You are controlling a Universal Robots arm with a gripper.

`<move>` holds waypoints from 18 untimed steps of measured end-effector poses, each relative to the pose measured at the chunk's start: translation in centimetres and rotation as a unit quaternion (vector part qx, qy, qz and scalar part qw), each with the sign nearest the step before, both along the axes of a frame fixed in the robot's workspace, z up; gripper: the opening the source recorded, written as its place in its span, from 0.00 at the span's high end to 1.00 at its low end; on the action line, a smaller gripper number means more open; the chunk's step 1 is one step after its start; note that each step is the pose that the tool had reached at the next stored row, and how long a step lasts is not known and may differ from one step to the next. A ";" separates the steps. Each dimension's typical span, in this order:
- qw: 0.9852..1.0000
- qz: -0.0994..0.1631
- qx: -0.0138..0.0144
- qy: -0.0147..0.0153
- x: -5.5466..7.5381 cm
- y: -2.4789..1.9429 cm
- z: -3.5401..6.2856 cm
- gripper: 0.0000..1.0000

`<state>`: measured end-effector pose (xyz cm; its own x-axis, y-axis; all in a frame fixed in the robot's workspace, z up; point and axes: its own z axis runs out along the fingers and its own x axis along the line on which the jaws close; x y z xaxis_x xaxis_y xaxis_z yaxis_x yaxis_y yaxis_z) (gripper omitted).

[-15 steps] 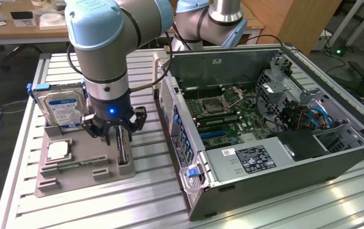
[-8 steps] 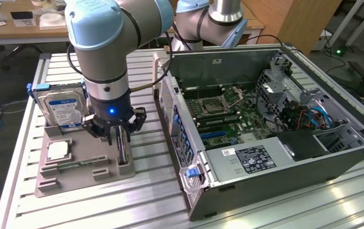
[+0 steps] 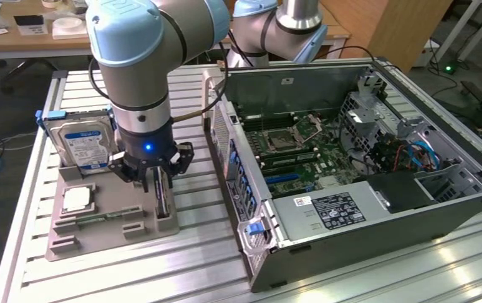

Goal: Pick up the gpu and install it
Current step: 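Pick up the gpu and move the gpu toward the slot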

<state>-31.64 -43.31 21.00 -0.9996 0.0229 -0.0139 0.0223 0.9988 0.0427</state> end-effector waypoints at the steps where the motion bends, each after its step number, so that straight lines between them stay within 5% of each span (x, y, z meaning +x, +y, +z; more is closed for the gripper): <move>1: 1.000 0.000 0.000 0.000 0.0 0.00 -0.01 0.50; 6: 1.000 0.000 0.000 0.000 0.1 0.00 -0.05 0.64; 18: 1.000 0.000 0.000 0.000 0.3 0.00 -0.06 0.64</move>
<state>-31.36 -43.31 20.94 -0.9996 0.0228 -0.0141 0.0221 0.9988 0.0428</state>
